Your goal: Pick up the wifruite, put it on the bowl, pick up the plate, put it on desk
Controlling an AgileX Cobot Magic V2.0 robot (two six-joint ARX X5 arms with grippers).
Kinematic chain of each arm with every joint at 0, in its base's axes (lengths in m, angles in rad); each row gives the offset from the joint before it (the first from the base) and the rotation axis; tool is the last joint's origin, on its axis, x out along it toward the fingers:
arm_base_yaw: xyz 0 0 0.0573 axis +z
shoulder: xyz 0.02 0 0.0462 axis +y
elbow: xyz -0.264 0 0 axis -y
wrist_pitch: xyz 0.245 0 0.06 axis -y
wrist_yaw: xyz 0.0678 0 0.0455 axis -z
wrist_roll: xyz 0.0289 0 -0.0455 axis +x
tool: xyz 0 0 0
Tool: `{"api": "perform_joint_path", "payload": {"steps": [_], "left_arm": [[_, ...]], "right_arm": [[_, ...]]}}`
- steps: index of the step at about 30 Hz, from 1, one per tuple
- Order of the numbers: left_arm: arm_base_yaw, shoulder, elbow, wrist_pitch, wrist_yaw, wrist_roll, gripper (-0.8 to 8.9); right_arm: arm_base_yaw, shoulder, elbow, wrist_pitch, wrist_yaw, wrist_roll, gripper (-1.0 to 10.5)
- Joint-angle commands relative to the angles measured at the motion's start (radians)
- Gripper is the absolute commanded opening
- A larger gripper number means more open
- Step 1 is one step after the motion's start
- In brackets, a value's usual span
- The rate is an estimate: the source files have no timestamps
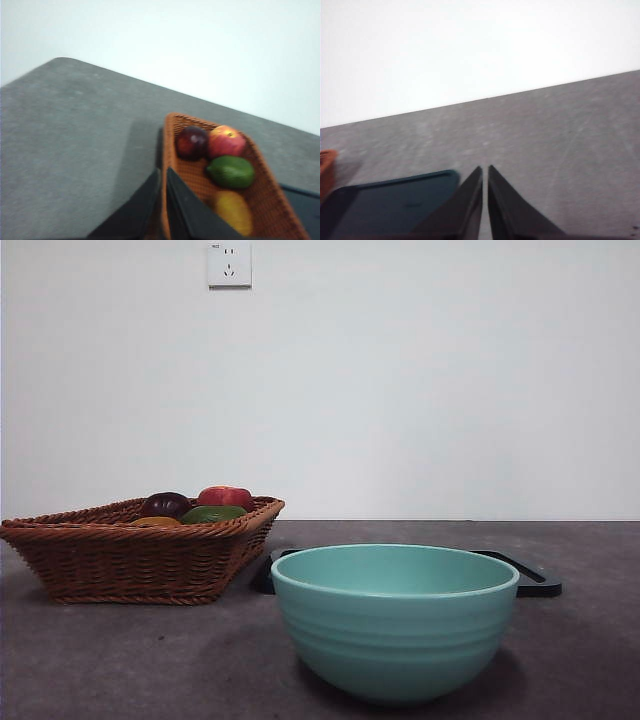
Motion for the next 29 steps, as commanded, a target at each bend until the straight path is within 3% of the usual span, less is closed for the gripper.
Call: {"api": "perform_joint_path", "payload": {"steps": [1, 5, 13, 23, 29], "left_arm": [[-0.014, 0.052, 0.077, -0.003, 0.022, -0.039, 0.17], [-0.035, 0.15, 0.201, -0.069, 0.071, -0.037, 0.17], [-0.073, 0.341, 0.421, -0.153, 0.251, -0.039, 0.17], [-0.132, 0.554, 0.604, -0.271, 0.392, -0.021, 0.17], [-0.2, 0.696, 0.676, -0.378, 0.507, 0.027, 0.18]], "right_arm": [[0.028, 0.063, 0.08, -0.037, -0.049, 0.05, 0.1], [0.074, 0.175, 0.203, -0.123, -0.112, 0.079, 0.1], [0.171, 0.386, 0.405, -0.266, -0.225, 0.064, 0.1], [0.303, 0.593, 0.586, -0.459, -0.338, -0.06, 0.1], [0.352, 0.631, 0.634, -0.525, -0.355, -0.076, 0.1]]}}
